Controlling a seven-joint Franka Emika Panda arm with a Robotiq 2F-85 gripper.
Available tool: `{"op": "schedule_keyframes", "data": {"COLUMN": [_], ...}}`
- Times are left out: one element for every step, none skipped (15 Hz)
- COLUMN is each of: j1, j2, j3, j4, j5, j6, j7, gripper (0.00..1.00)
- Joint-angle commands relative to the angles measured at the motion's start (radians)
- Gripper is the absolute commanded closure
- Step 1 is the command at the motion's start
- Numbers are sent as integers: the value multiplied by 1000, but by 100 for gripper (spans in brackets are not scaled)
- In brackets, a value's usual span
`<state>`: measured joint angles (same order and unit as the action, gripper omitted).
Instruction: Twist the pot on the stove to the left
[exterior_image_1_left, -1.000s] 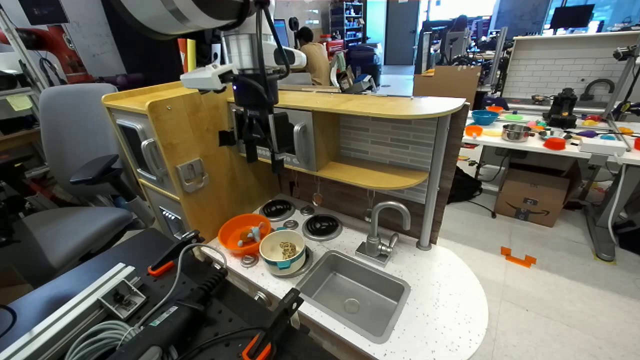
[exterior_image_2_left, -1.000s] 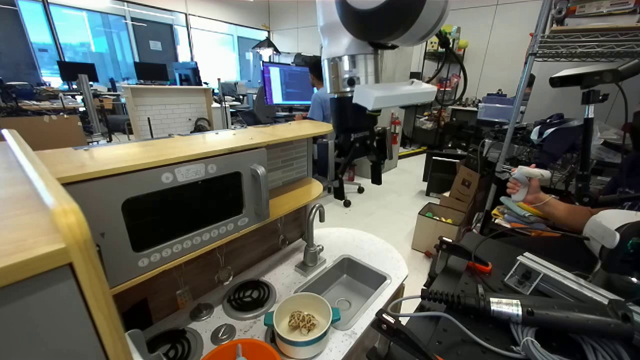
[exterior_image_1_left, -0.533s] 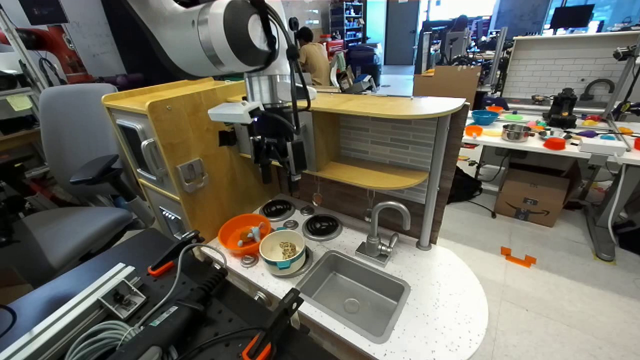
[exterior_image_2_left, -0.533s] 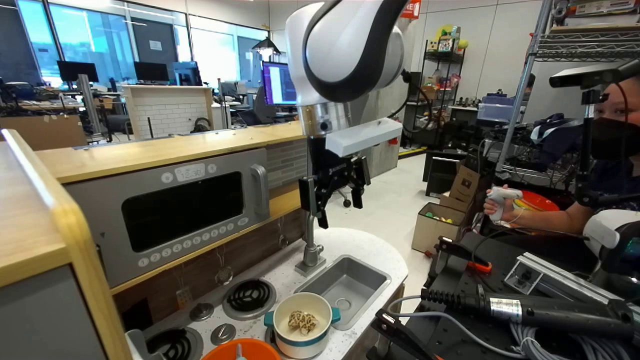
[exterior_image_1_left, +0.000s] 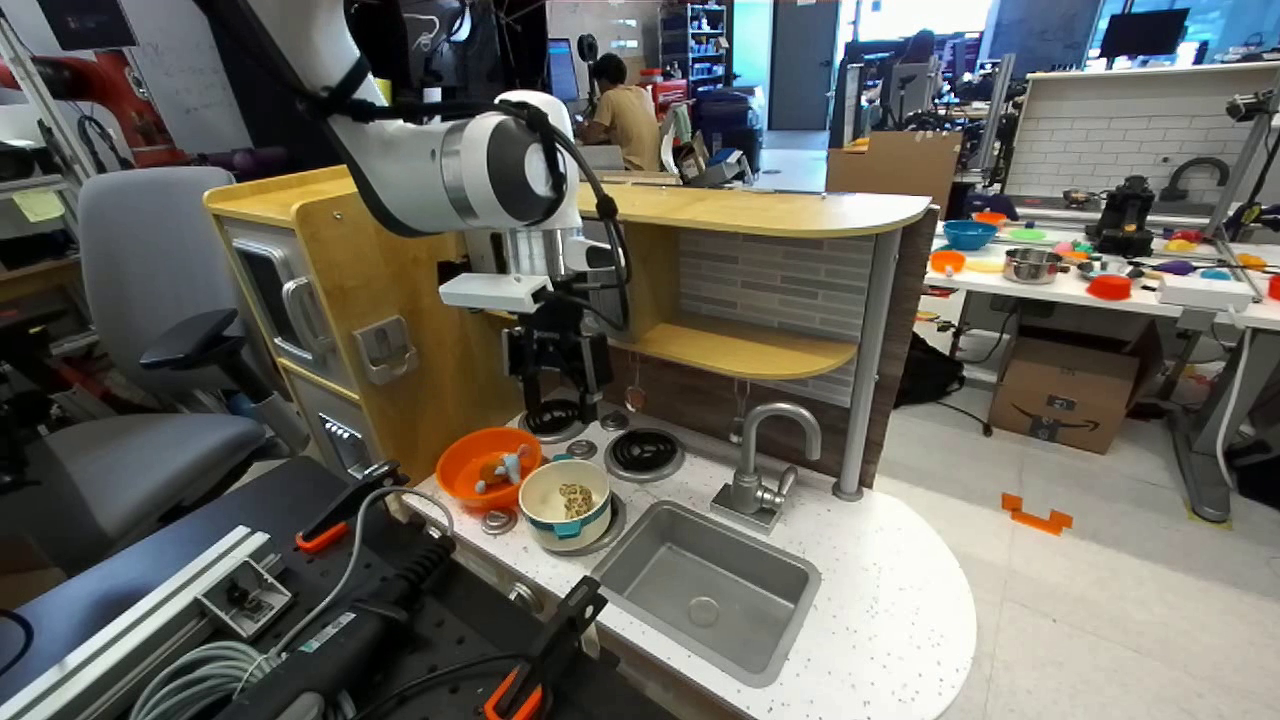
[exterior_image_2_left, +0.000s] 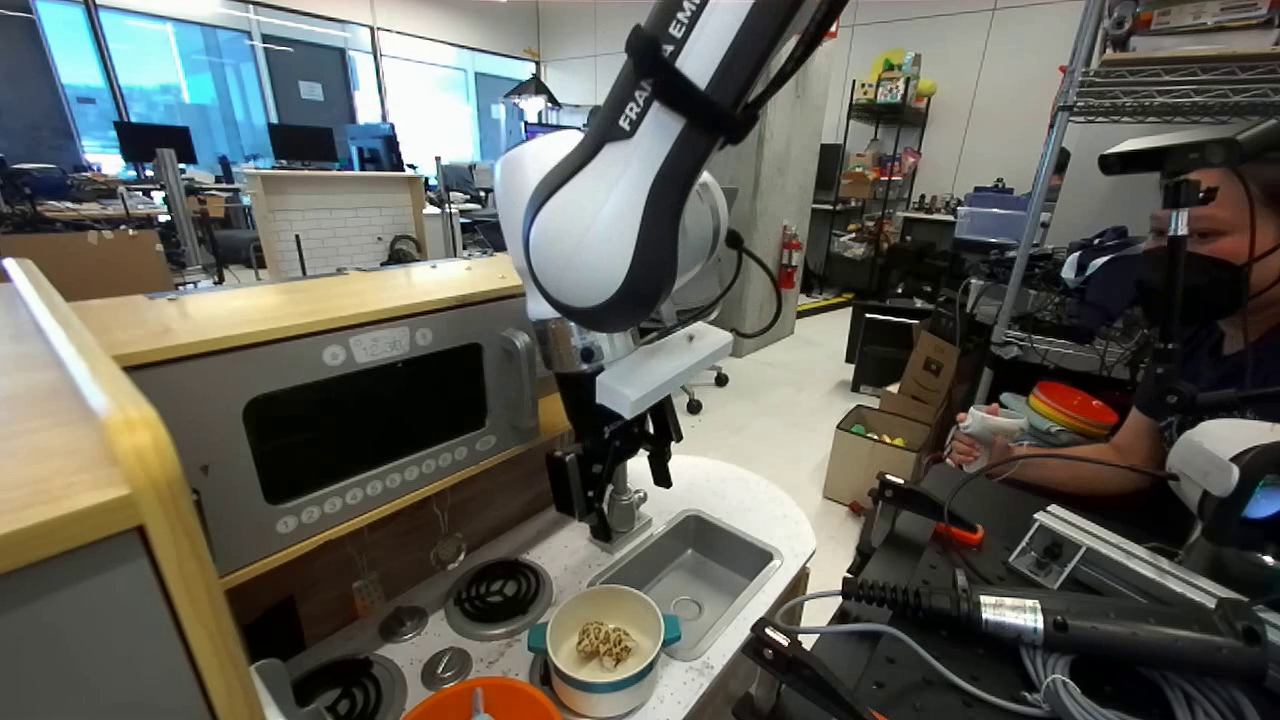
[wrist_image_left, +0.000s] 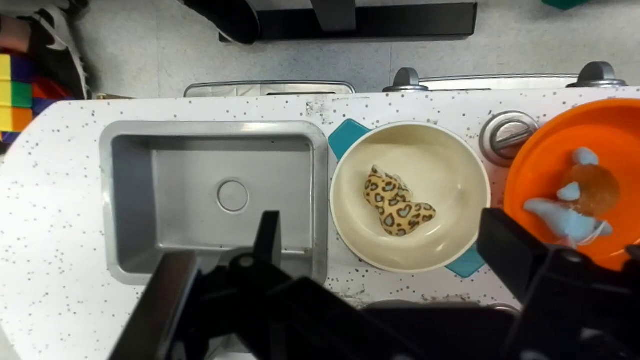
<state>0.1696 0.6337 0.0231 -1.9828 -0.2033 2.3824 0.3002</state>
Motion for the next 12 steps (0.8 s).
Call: {"op": "schedule_keyframes", "data": {"j1": [68,96,123,144,156,166,175,179,183,187,190,193], "j2": [90,109,129,151,168,185,202,219,236,253,267,281], "j3": [-46,-74,-102,-132,-151,-166,-179,-187,-194,-199,-201,-203], "j4": [74,74,79,84,87,94,103,114,126,137,148,158], "j5": [-53,-85,-119,-150,-164,-174,-180,-181,-181,-180,-180,-180], "j6": [49,78,105,121,128,131,136,128,122,117,113,110], "j7": [5,28,45,63,74,80,85,85,84,82,79,79], "gripper": [0,0,0,0,0,0,0,0,0,0,0,0]}}
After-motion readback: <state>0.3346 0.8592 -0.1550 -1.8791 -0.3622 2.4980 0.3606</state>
